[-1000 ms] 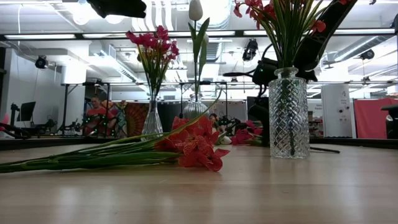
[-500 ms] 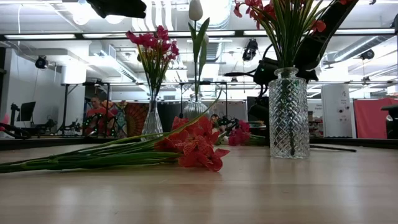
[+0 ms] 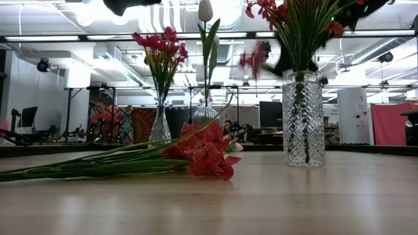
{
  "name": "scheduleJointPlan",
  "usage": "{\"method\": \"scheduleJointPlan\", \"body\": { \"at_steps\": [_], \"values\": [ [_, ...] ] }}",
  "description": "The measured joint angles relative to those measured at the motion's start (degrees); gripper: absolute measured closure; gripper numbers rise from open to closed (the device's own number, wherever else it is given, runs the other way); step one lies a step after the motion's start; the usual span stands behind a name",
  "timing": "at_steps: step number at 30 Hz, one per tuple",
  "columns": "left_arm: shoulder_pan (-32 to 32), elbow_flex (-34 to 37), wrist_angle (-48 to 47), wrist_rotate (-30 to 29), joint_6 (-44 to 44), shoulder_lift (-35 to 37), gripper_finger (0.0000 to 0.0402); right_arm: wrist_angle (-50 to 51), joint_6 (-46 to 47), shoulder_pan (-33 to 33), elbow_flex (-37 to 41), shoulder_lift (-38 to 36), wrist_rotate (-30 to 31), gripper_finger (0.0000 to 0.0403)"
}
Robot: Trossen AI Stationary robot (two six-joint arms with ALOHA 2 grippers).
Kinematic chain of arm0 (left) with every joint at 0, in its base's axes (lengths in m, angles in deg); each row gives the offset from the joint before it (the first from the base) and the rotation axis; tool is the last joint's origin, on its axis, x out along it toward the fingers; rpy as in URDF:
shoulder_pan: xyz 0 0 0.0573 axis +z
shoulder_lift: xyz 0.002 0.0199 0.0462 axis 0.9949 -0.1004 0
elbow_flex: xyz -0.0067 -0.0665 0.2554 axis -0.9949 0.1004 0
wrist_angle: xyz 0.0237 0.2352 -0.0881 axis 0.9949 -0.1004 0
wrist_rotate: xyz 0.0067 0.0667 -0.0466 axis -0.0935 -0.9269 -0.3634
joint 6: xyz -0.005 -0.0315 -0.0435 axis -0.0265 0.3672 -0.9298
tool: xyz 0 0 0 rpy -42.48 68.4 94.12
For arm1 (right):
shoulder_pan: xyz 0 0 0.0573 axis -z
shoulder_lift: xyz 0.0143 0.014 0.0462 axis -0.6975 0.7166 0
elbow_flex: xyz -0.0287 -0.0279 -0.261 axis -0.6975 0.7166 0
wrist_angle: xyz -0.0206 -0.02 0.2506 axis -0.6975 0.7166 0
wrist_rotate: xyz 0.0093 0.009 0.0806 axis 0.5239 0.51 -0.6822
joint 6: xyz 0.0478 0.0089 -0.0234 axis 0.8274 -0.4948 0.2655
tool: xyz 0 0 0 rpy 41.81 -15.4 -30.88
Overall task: Sort flowers into vase by color
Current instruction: Put the top center red sprig flower into the top left transparent glass vase
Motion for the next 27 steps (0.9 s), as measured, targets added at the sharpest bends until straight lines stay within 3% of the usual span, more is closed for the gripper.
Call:
{"method": "scheduleJointPlan", "body": {
  "at_steps": [7,21,27],
  "values": [
    [0.0,0.6,8.7,2.9,5.2,0.0,0.0209,-0.2,-6.3,-3.8,-11.8,-5.9,-0.3,0.0385],
    [0.0,0.6,19.7,2.9,11.0,-2.5,0.0208,1.7,-15.6,-19.3,-37.6,0.8,-0.6,0.0385],
    [0.3,0.6,29.3,2.7,15.9,-4.5,0.0186,0.5,-13.9,-24.5,-43.6,4.7,-9.8,0.0385]
  ]
}}
